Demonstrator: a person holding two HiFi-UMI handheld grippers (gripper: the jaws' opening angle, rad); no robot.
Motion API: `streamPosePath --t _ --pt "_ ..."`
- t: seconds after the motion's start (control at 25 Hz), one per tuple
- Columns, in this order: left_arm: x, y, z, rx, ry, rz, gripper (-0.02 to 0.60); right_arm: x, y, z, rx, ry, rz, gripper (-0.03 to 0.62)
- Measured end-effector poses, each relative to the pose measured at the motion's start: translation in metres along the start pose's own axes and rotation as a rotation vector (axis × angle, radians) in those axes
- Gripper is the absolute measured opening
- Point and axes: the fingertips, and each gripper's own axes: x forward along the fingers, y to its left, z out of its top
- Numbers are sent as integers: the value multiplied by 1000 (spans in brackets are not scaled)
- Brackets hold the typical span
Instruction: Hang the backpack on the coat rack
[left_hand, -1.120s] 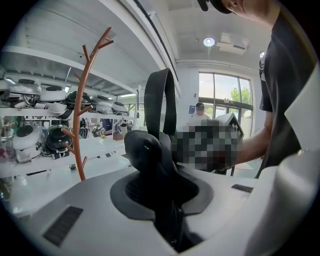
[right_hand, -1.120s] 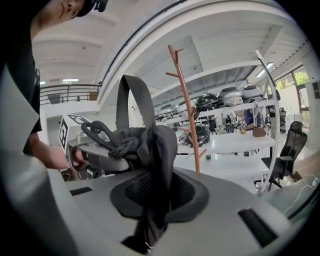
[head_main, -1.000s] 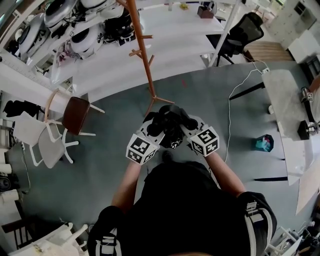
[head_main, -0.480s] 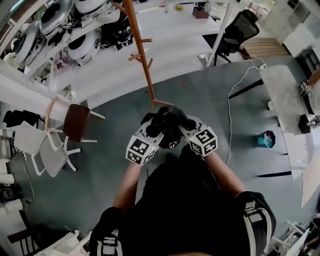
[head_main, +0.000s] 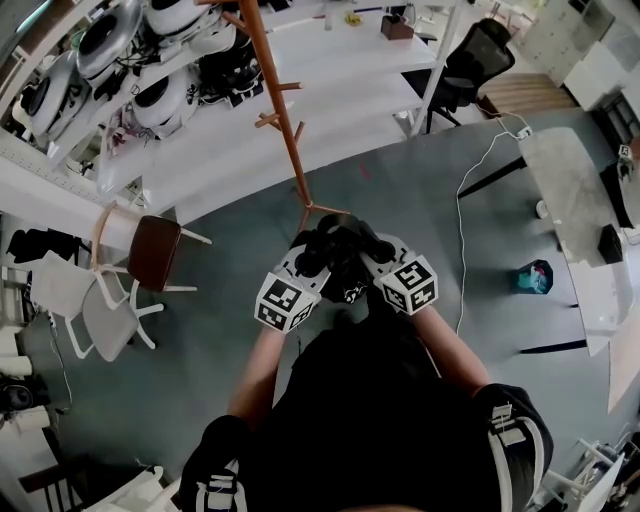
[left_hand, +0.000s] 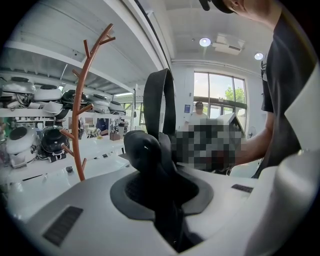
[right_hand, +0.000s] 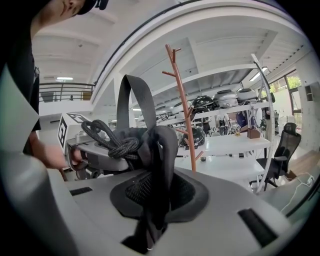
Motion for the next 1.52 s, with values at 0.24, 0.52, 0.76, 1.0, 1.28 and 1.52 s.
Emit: streamPosePath --t 0.24,0.52,0.76,1.0,1.28,1.52 --pt "13 4 -2 -17 -3 14 91 3 -13 -3 -8 -5 -7 72" --pt "28 23 4 -46 4 45 91 18 -33 6 -16 4 25 72" --pt "45 48 6 -85 6 80 91 41 -55 12 -23 8 61 72" --pt "69 81 17 -103 18 117 91 68 -87 27 -16 19 96 72" --pt "96 120 37 -133 9 165 91 98 -124 51 -35 34 151 72" --pt "117 149 51 -152 8 213 91 122 -153 70 -60 47 199 72"
